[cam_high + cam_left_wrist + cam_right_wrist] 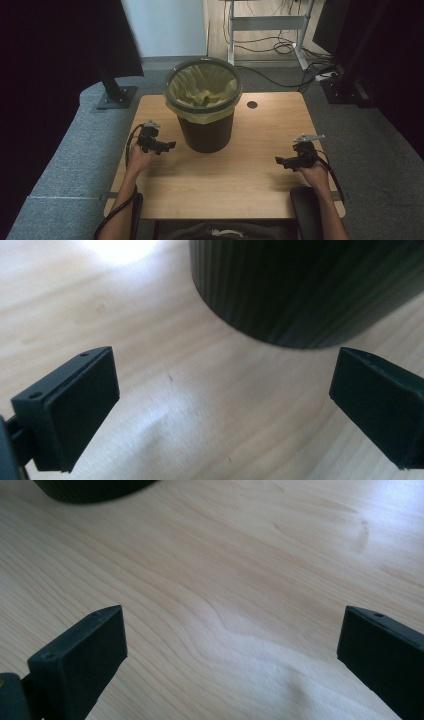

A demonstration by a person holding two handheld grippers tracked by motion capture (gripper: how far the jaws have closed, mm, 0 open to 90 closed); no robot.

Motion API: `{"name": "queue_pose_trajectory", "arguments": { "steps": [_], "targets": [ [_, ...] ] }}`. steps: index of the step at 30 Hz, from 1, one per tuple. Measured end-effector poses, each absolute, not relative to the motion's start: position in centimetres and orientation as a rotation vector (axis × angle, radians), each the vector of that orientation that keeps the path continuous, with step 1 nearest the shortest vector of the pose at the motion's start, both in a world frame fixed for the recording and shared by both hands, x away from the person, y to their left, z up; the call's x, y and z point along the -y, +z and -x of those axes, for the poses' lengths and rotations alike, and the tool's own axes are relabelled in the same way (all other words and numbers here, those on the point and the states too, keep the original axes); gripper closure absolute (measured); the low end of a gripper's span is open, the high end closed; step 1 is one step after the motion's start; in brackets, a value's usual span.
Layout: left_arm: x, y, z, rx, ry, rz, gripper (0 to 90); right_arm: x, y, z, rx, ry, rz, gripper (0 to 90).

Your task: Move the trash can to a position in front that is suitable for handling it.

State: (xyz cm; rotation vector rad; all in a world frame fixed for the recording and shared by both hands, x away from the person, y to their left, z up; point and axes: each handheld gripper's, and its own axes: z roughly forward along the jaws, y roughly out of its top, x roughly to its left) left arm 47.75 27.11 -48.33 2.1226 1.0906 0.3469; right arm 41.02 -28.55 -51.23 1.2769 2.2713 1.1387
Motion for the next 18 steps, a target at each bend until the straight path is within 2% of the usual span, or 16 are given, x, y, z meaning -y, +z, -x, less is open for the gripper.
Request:
{"name": "queue_pose_trajectory", "arguments": {
  "steps": [18],
  "targets": [
    [-27.4,-45.7,-51.6,-1.125,0.415,-2.033,0.0,25.5,-49.5,-43.7,-2.256,1.171,-1.226,0.0]
  ]
}}
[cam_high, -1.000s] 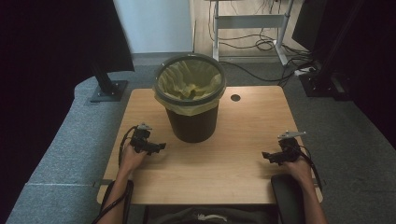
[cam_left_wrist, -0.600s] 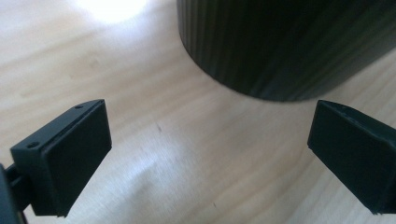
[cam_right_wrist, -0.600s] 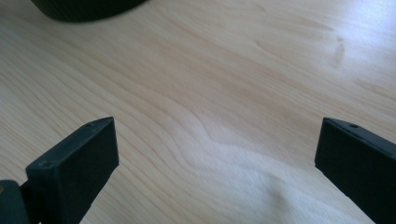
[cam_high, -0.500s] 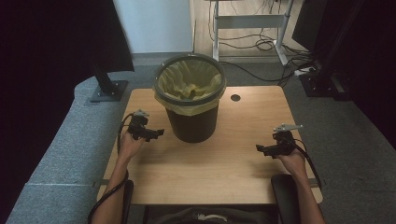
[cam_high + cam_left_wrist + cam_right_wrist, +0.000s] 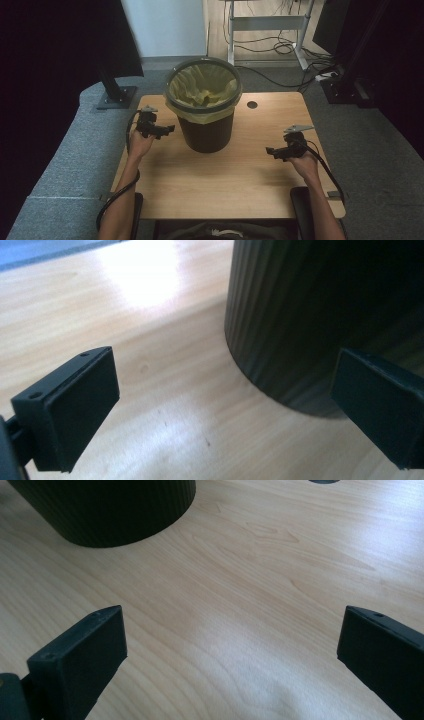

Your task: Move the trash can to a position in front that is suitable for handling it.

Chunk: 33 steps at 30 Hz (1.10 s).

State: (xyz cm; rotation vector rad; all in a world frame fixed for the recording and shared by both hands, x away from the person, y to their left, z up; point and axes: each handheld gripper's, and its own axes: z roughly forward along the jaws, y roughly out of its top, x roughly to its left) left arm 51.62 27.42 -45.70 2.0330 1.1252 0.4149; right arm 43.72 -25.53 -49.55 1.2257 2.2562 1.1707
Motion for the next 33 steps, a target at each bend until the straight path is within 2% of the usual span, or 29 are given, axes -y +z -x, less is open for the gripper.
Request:
{"name": "queue_pose_trajectory", "arguments": {
  "steps": [11,21,33],
  "targets": [
    [-27.3,-44.5,-53.9,-1.138,0.432,-1.987,0.0,22.9,-48.8,-46.7,-2.250,1.149,-1.242,0.0],
    [-26.2,-44.6,-54.3,-1.127,0.445,-1.993,0.0,20.8,-48.3,-49.7,-2.234,1.191,-1.246,0.0],
    [-22.8,-44.7,-54.0,-1.043,0.389,-2.016,0.0,20.6,-47.7,-52.6,-2.158,1.199,-1.279,0.0]
  ]
}}
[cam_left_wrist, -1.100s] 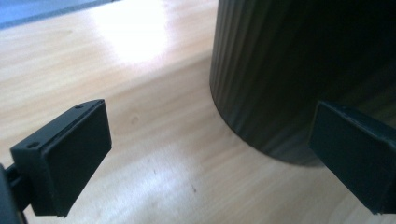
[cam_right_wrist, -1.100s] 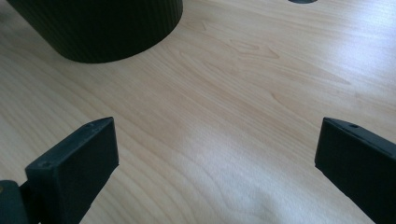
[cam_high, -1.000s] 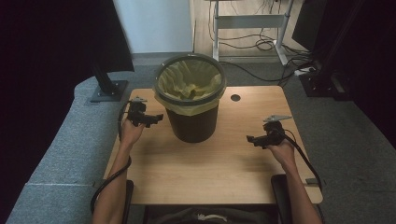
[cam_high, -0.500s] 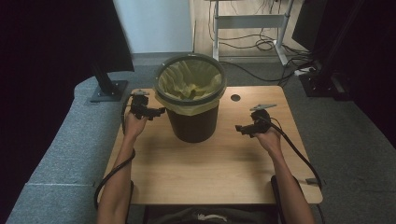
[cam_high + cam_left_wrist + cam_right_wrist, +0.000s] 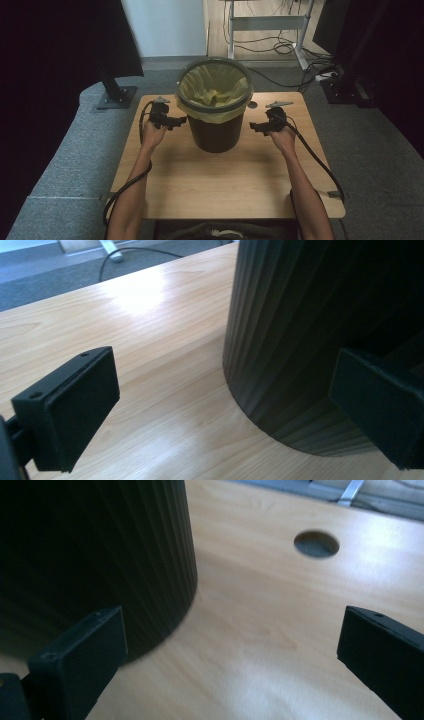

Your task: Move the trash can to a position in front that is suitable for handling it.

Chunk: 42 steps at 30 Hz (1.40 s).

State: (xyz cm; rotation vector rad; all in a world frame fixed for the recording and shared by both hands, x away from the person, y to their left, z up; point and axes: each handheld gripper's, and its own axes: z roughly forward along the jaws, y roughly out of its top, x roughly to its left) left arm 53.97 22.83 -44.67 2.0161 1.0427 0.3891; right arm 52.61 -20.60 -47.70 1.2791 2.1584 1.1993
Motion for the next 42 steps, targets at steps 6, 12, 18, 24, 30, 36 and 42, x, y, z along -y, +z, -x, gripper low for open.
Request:
{"name": "queue_pose_trajectory", "arguments": {
  "steps": [6,12,18,24,30,36,42],
  "targets": [
    [-21.0,-44.8,-53.9,-0.995,0.364,-2.033,0.0,20.9,-47.9,-53.5,-2.133,1.220,-1.314,0.0],
    [-20.7,-44.4,-54.4,-0.994,0.382,-2.042,0.0,21.0,-47.8,-53.9,-2.129,1.223,-1.317,0.0],
    [-20.9,-43.9,-56.2,-1.041,0.407,-2.036,0.0,21.0,-47.2,-55.5,-2.097,1.193,-1.322,0.0],
    [-20.9,-43.6,-57.8,-1.073,0.406,-2.008,0.0,21.2,-46.9,-57.0,-2.051,1.221,-1.356,0.0],
    [-21.1,-43.9,-58.0,-1.070,0.394,-1.986,0.0,20.9,-46.7,-57.5,-2.040,1.192,-1.339,0.0],
    [-21.0,-44.0,-57.3,-1.059,0.396,-1.974,0.0,20.9,-46.4,-56.9,-2.051,1.168,-1.297,0.0],
    [-21.0,-44.0,-56.3,-1.039,0.409,-1.983,0.0,21.0,-46.4,-55.9,-2.070,1.173,-1.278,0.0]
  ]
}}
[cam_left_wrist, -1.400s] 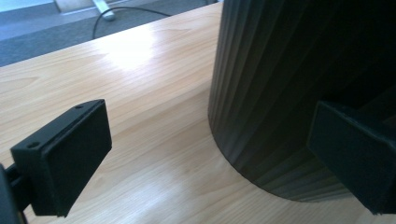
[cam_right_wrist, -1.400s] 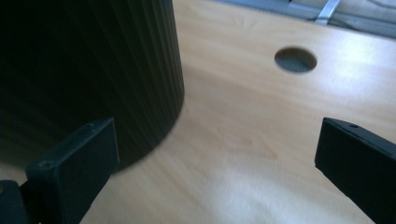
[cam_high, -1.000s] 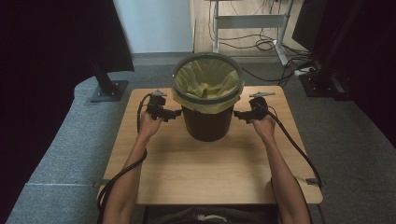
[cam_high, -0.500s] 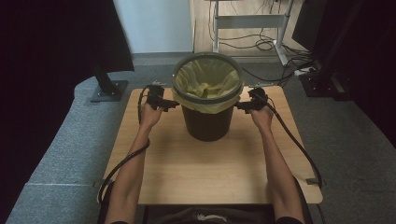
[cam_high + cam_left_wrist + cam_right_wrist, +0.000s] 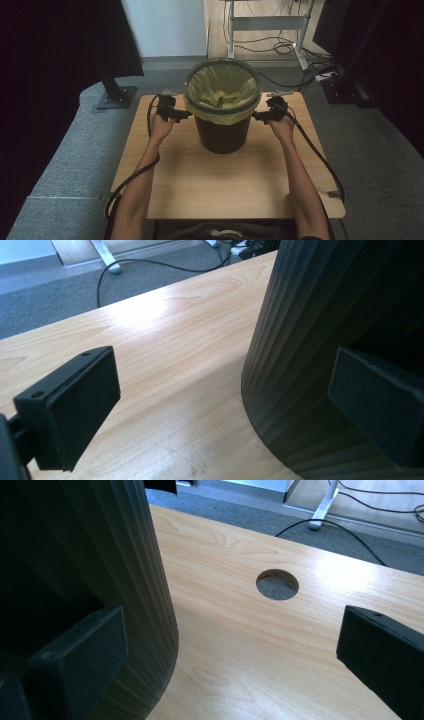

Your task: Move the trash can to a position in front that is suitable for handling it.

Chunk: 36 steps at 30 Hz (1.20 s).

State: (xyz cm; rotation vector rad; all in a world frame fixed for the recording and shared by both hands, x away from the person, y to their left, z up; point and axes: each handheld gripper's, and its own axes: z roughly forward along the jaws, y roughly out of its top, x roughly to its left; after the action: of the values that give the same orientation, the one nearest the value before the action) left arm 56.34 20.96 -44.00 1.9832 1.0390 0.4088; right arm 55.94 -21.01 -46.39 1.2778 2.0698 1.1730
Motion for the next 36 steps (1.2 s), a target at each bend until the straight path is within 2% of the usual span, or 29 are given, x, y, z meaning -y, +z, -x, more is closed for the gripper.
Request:
{"name": "queue_pose_trajectory", "arguments": {
  "steps": [12,36],
  "targets": [
    [-21.3,-44.2,-53.7,-1.005,0.390,-1.985,0.0,21.3,-46.5,-53.1,-2.102,1.205,-1.243,0.0],
    [-22.0,-44.5,-45.6,-0.940,0.394,-1.976,0.0,21.3,-46.5,-45.2,-2.162,1.237,-1.133,0.0]
  ]
}}
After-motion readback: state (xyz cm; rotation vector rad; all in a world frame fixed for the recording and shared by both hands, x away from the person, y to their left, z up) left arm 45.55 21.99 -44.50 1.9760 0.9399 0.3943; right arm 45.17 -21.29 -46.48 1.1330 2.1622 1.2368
